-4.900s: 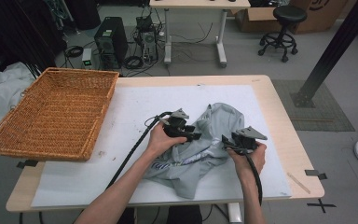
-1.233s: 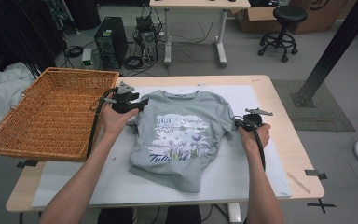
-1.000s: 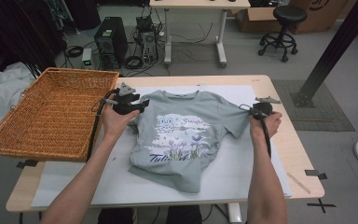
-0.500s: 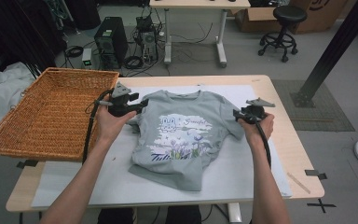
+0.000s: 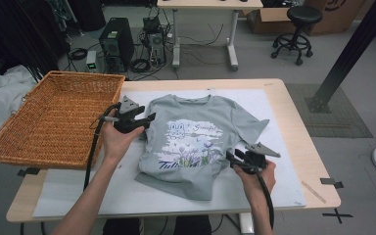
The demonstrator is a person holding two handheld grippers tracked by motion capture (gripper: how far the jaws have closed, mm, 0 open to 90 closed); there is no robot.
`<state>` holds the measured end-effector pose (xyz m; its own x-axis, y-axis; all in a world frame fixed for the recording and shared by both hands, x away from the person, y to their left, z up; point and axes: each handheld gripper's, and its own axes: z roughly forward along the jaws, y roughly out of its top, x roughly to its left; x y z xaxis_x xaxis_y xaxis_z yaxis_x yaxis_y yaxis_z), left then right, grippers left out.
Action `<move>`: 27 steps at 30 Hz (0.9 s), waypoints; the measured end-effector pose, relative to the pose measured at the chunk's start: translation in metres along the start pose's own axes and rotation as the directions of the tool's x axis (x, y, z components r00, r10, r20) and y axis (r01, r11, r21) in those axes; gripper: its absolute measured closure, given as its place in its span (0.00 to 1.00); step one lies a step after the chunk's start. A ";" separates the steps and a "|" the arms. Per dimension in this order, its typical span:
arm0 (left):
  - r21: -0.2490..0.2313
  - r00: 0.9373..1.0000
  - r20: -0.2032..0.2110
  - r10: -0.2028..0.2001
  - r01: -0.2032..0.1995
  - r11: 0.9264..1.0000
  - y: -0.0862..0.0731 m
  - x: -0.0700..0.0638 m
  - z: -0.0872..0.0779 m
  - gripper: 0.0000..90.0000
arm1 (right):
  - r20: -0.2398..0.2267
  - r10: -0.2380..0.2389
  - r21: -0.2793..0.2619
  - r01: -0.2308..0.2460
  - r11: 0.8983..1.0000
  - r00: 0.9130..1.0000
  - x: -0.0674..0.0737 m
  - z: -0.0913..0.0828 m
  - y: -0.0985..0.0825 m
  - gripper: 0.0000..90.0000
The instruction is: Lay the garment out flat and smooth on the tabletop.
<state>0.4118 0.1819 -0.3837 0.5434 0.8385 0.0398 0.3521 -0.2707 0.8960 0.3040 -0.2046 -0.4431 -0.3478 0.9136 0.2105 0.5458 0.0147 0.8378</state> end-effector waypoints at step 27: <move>-0.015 0.998 0.040 0.057 -0.057 0.998 -0.009 -0.011 -0.008 0.52 | -0.157 -0.025 0.012 0.027 1.000 0.987 0.027 -0.065 -0.032 0.95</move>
<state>0.3966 0.1784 -0.3892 0.5925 0.8022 0.0733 0.3093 -0.3106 0.8988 0.2275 -0.2066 -0.4313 -0.4770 0.8376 0.2661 0.5452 0.0446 0.8371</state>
